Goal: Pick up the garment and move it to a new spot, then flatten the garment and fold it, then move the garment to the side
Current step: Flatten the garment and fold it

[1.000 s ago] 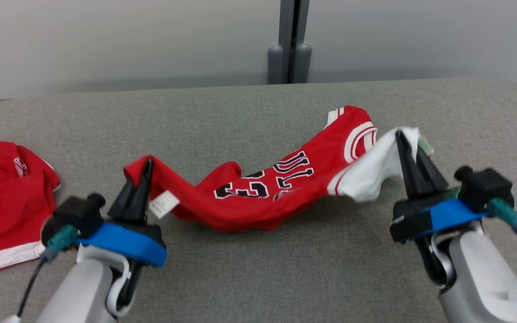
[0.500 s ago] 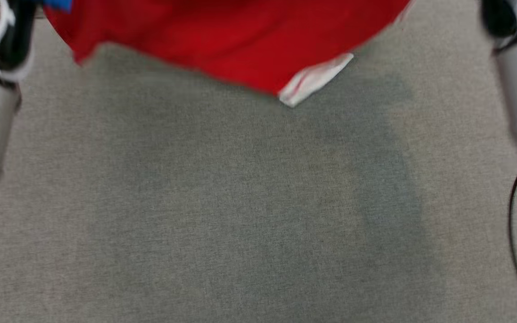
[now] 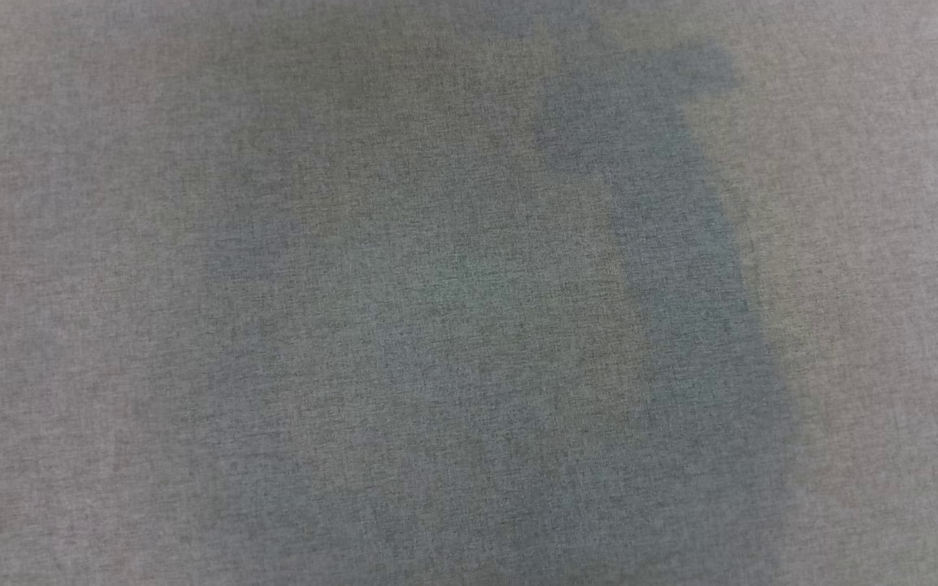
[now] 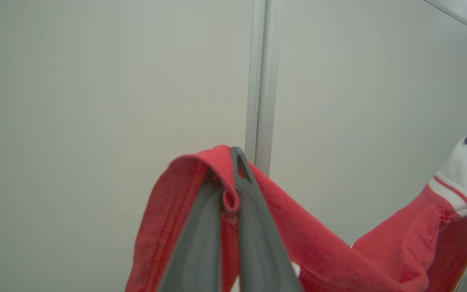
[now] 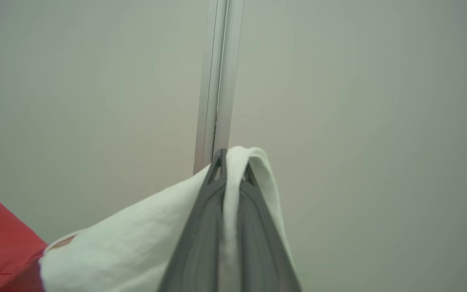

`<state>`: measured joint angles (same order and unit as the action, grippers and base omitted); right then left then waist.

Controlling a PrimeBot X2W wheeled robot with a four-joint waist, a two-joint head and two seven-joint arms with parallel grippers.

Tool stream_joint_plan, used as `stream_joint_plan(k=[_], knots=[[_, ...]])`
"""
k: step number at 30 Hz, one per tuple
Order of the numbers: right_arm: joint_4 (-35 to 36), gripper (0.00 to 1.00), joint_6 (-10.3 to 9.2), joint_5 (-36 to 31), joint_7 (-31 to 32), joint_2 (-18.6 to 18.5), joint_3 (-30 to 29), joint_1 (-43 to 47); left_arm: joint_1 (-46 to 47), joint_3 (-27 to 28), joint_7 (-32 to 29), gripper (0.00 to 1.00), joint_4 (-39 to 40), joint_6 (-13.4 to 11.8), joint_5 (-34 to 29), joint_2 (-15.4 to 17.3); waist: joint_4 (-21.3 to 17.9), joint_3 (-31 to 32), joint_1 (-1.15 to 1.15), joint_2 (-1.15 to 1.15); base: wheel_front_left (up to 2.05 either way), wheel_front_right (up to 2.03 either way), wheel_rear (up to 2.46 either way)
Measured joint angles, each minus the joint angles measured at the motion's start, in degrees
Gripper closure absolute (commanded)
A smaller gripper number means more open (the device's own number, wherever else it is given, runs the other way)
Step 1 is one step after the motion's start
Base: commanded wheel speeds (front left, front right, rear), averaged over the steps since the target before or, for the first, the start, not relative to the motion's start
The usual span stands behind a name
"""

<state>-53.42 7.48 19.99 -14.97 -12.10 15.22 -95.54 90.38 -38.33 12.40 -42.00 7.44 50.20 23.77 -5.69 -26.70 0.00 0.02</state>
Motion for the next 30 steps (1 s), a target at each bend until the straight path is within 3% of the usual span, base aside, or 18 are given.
stream_joint_plan(k=[8,13,24,30], knots=[[6.5,1.0,0.0,4.5,-0.1,0.8,3.1,14.2,-12.0,-3.3,2.4,1.0,-0.3,0.0,5.4,1.5,0.1,1.0,0.0,0.0,0.0,0.0,0.0],[12.5,1.0,0.0,7.1,-0.1,1.0,3.2,28.9,-25.7,1.5,2.6,1.0,5.3,0.0,5.2,2.0,0.5,2.7,0.0,-0.01,0.0,0.0,0.0],[25.2,1.0,0.0,9.9,-0.1,1.4,1.5,59.9,-58.2,15.8,2.7,1.0,17.3,0.0,-4.1,-4.9,1.4,7.8,0.0,-0.02,0.0,0.0,0.0],[30.0,1.0,0.0,10.9,-0.1,1.5,-0.4,73.6,-71.4,19.5,2.7,1.0,20.8,0.0,-8.5,-7.9,1.7,11.1,-0.01,-0.03,0.0,0.0,0.0]])
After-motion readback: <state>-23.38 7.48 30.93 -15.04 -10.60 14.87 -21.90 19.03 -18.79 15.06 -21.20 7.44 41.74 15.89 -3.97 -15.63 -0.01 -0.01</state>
